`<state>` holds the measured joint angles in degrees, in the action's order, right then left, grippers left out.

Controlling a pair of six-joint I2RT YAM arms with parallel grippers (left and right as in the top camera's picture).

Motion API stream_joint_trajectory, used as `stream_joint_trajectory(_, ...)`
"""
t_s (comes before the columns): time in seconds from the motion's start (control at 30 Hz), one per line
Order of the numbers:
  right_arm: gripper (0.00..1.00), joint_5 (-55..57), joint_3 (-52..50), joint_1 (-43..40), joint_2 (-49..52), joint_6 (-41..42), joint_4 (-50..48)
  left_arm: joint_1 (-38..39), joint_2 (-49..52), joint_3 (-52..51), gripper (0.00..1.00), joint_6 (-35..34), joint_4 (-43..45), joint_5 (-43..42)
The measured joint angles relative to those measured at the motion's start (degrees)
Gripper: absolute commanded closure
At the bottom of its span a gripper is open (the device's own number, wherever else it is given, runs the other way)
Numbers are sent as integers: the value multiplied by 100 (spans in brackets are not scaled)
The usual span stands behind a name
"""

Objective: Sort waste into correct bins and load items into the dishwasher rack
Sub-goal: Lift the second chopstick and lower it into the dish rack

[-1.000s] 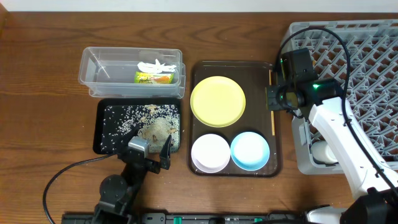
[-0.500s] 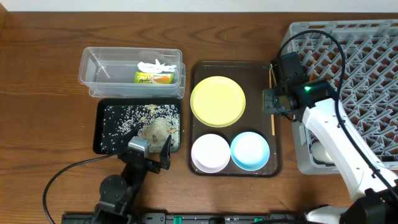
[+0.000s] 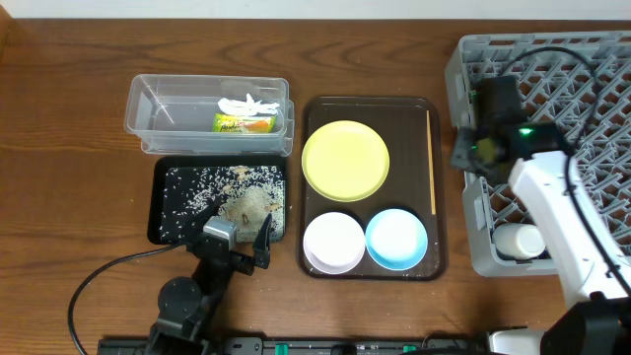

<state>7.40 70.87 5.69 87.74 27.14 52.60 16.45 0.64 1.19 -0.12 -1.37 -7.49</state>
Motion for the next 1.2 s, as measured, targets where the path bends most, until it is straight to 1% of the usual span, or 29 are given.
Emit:
stream_joint_trajectory(0.13,55,-291,0,-461,0,76,-52,0,0,0,3,0,2,0)
stream_joint_trajectory(0.27,61,-446,0,-715,0,227,-24,0,0,0,3,-2,0,0)
stream_joint_trajectory(0.43,76,-531,0,-831,37,442,-195,0,0,0,3,-2,2,0)
stream_joint_trajectory(0.53,76,-542,0,-837,205,603,-234,0,0,0,3,0,2,0)
stream_joint_trajectory(0.63,68,-472,0,-839,522,791,-291,0,0,0,2,0,0,0)
stream_joint_trajectory(0.7,65,-424,0,-841,776,876,-363,0,0,0,3,0,0,0)
stream_joint_trajectory(0.8,65,-310,0,-892,1040,931,-533,0,0,0,2,0,0,0)
stream_joint_trajectory(0.87,68,-271,7,-892,1099,946,-575,0,0,0,3,-2,0,0)
stream_joint_trajectory(0.9,71,-278,7,-892,1099,955,-579,0,0,0,3,0,0,0)
stream_joint_trajectory(0.97,82,-348,9,-890,1102,1014,-601,0,0,0,3,0,0,0)
stream_joint_trajectory(1.0,86,-337,9,-887,1102,988,-603,0,0,0,3,0,0,0)
stream_joint_trajectory(1.07,88,-424,17,-883,1102,994,-597,0,0,0,3,0,2,0)
stream_joint_trajectory(1.1,87,-446,24,-879,1102,1008,-588,0,0,0,3,-2,0,0)
stream_joint_trajectory(1.17,73,-468,24,-879,1102,1036,-564,0,0,0,3,0,0,0)
stream_joint_trajectory(1.2,71,-444,31,-881,1102,1045,-527,0,0,0,3,0,0,0)
